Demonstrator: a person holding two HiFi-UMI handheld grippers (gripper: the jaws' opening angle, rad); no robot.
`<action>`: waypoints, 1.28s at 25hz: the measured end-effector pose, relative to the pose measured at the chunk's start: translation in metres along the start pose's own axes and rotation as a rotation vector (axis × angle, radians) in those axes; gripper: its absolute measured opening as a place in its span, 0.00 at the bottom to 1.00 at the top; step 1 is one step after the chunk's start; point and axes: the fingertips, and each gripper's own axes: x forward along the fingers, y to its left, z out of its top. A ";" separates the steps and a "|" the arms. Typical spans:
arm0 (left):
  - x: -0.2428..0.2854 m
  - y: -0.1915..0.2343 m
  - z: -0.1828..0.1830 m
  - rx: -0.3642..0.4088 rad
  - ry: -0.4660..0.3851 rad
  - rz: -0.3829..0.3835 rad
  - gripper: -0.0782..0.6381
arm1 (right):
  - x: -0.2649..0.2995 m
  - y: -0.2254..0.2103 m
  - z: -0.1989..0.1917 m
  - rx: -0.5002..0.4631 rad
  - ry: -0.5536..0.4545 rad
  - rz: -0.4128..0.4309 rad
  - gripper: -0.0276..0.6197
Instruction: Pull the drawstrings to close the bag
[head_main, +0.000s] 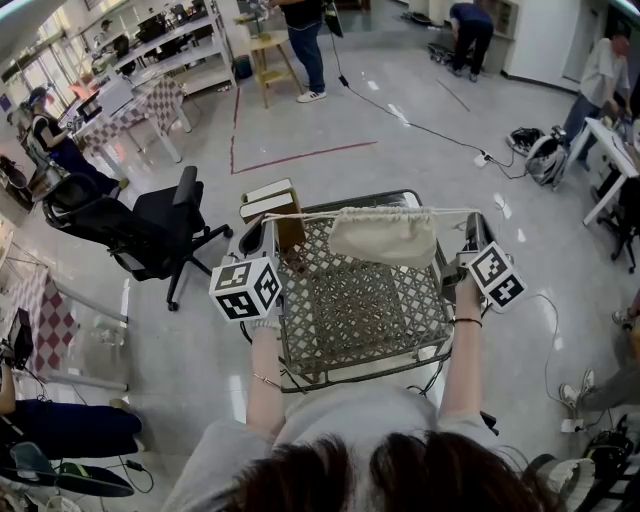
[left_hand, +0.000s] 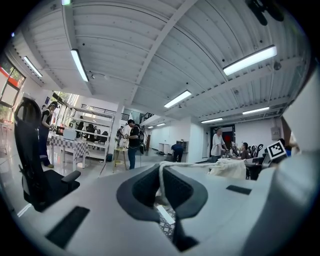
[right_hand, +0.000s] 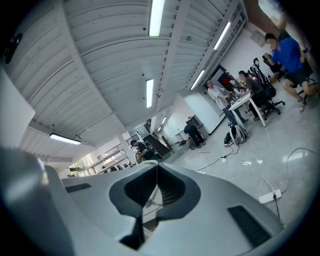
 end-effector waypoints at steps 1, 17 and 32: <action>0.000 0.001 0.001 -0.002 -0.001 -0.001 0.14 | 0.000 0.000 0.000 0.007 -0.003 -0.002 0.08; 0.001 0.004 0.001 0.003 -0.009 0.001 0.14 | 0.000 -0.008 0.003 0.005 -0.020 -0.023 0.08; -0.003 0.010 0.003 0.009 -0.017 0.014 0.14 | 0.000 -0.009 0.005 0.024 -0.034 -0.033 0.08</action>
